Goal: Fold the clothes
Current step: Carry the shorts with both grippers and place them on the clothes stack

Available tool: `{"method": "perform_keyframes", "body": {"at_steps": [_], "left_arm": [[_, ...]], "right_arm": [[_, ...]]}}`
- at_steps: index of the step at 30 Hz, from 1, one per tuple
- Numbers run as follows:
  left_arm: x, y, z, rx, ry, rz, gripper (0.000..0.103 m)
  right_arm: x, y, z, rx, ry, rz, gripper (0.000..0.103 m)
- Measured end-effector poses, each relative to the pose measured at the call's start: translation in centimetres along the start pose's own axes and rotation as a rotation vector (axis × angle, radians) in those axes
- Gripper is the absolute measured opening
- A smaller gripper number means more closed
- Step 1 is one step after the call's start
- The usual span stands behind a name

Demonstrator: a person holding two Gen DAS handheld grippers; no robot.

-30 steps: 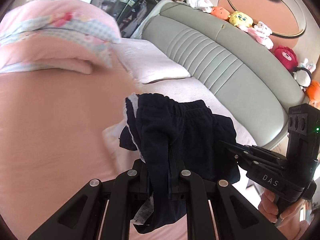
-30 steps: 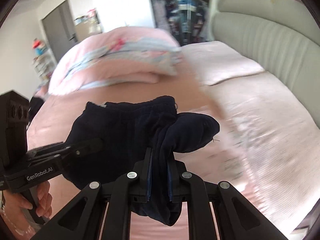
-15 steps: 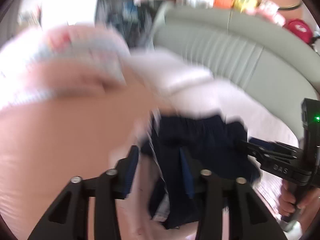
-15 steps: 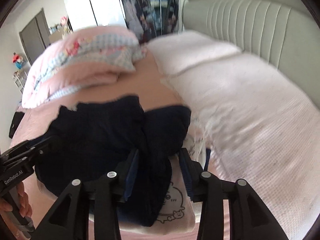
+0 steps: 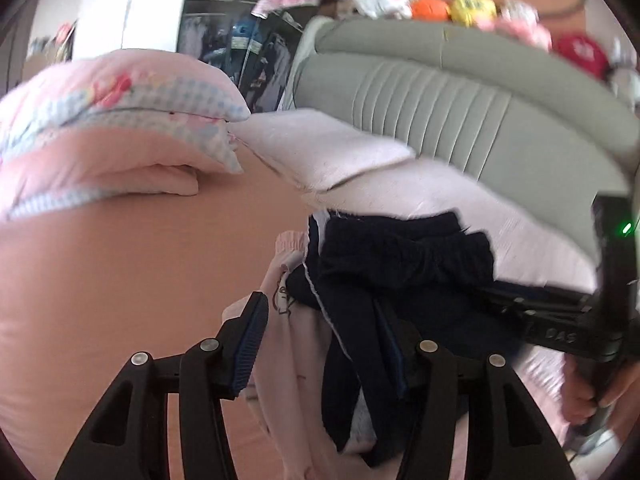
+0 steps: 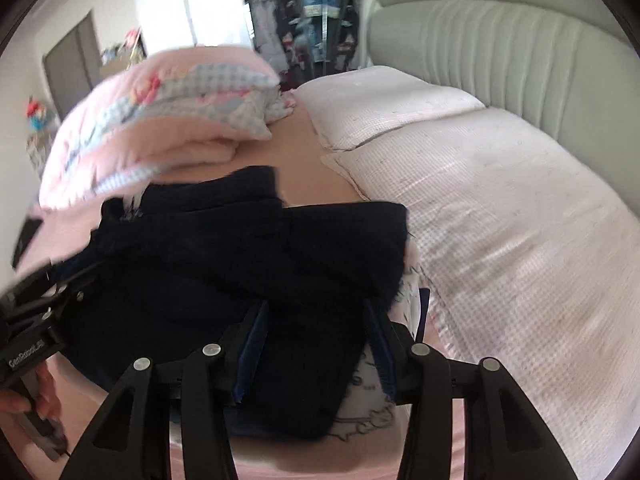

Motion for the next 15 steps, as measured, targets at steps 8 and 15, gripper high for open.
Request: {"method": "perform_keyframes", "body": {"at_steps": [8,15], "left_arm": [[0.0,-0.1,-3.7,0.036,-0.059,-0.02,0.051],[-0.4,-10.3,-11.5,0.189,-0.045,-0.174,0.086]], "right_arm": [[0.0,-2.6,-3.4,-0.037,0.004,0.067,0.069],[-2.6,-10.1,-5.3,-0.037,-0.046,-0.018,0.087]]}}
Point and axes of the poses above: each gripper's, at about its wrist camera, not at the fingertips, and z roughly the way its jaws point, y to its right, x to its top, the point moved 6 cm from there along z, roughly the way its jaws point, and after that the axes turned 1 degree about z, right-handed, at the moved point
